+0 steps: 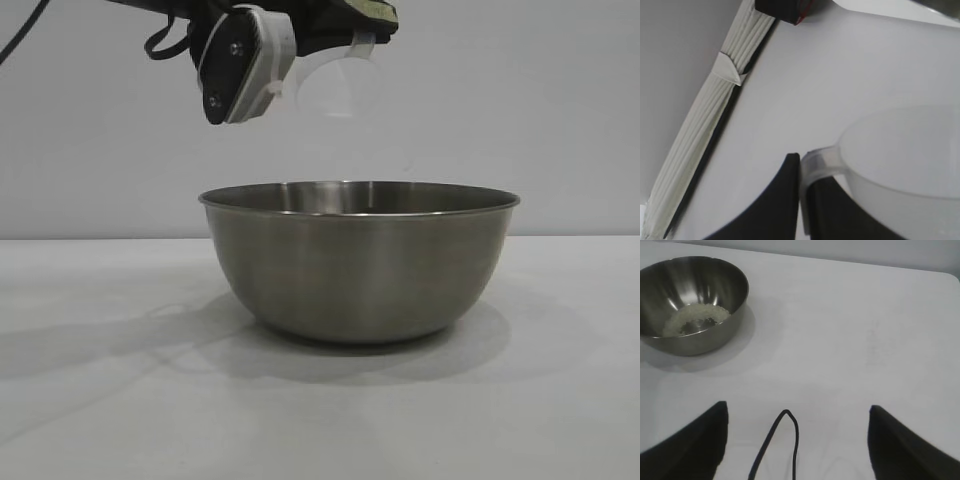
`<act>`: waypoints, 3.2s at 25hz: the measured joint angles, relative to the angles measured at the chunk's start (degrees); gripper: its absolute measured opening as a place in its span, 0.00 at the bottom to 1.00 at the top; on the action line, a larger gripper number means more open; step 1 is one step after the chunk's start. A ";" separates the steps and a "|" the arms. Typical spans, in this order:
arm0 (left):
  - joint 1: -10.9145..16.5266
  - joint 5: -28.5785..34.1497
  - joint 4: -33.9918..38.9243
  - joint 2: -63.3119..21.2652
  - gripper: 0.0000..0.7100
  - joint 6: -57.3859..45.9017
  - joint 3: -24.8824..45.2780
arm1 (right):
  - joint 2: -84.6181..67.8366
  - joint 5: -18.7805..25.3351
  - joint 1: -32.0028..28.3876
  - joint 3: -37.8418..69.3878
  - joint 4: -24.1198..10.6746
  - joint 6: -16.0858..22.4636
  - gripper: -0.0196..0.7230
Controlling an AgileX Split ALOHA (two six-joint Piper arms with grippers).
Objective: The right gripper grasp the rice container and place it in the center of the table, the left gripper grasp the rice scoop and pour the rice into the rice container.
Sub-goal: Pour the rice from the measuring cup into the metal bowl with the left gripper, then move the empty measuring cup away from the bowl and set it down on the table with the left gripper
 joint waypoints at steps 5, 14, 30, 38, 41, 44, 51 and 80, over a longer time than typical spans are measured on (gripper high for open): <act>0.00 0.00 -8.08 0.00 0.00 -18.69 0.00 | 0.00 0.00 0.00 0.00 0.00 0.00 0.70; 0.00 0.10 -31.16 0.00 0.00 -54.04 0.00 | 0.00 0.00 0.00 0.00 0.00 0.00 0.70; 1.46 4.94 -82.84 2.71 0.00 -67.56 0.00 | 0.00 0.00 0.00 0.00 0.00 0.00 0.70; 4.60 7.82 -84.67 10.05 0.00 -73.93 0.11 | 0.00 0.00 0.00 0.00 0.00 0.00 0.70; 4.63 7.34 -83.07 11.01 0.00 -78.04 1.87 | 0.00 0.00 0.00 0.00 0.00 0.00 0.70; 4.73 5.90 -81.95 11.13 0.00 -81.61 4.86 | 0.00 0.00 0.00 0.00 0.00 0.00 0.70; 4.73 -5.39 -79.00 11.13 0.00 -89.07 14.70 | 0.00 0.00 0.00 0.00 0.00 0.00 0.70; 4.73 -10.98 -71.01 10.61 0.47 -97.60 27.55 | 0.00 0.00 0.00 0.00 0.00 0.00 0.70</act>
